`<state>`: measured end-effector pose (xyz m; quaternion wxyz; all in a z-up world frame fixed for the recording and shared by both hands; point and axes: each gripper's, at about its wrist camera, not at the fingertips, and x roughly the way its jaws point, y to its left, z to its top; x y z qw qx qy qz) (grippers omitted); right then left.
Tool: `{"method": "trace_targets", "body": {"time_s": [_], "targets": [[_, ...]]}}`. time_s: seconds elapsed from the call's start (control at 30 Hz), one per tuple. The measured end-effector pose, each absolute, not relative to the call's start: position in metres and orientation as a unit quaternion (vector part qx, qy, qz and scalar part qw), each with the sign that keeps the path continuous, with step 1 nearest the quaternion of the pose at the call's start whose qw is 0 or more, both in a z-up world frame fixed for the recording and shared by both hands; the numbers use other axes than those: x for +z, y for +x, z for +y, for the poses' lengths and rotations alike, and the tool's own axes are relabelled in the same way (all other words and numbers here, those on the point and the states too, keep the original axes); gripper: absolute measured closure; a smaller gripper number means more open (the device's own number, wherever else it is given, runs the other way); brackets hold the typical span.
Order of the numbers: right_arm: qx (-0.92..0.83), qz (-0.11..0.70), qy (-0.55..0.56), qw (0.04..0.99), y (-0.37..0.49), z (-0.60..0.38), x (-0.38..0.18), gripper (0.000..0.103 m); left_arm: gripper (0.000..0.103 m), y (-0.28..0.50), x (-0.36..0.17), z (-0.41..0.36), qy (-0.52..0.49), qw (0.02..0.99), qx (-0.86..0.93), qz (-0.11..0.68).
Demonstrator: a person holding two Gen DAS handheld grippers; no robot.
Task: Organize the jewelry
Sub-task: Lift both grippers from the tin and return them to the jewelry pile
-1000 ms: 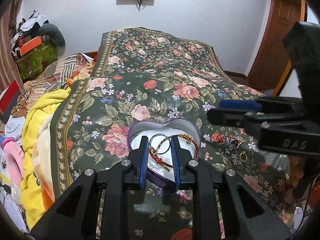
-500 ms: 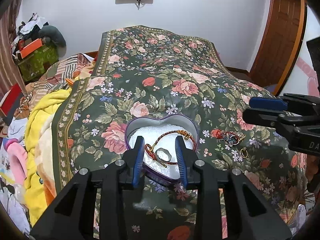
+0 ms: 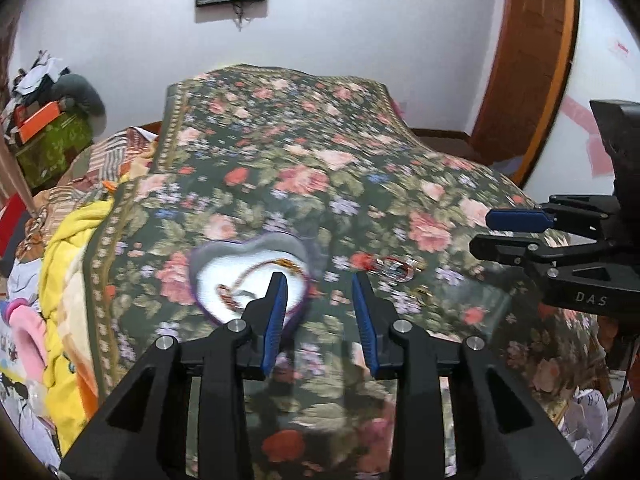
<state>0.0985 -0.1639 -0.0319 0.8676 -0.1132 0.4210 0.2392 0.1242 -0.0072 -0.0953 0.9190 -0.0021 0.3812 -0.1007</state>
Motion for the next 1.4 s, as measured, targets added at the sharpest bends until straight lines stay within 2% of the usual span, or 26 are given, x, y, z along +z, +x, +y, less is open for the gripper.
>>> {"method": "trace_targets", "body": {"time_s": [0.43, 0.73, 0.9, 1.4], "targets": [[0.227, 0.444, -0.082, 0.863, 0.092, -0.206, -0.045, 0.068, 0.070, 0.139, -0.129, -0.065, 0.018, 0.889, -0.151, 0.432], [0.232, 0.460, -0.072, 0.854, 0.100, -0.211, -0.059, 0.068, 0.070, 0.163, -0.149, -0.070, 0.011, 0.879, -0.153, 0.452], [0.236, 0.461, -0.074, 0.852, 0.106, -0.207, -0.063, 0.068, 0.082, 0.177, -0.160, -0.071, 0.014, 0.878, -0.147, 0.456], [0.271, 0.499, -0.139, 0.811, 0.142, -0.176, -0.084, 0.068, 0.083, 0.197, -0.169, -0.079, 0.021, 0.868, -0.189, 0.459]]}}
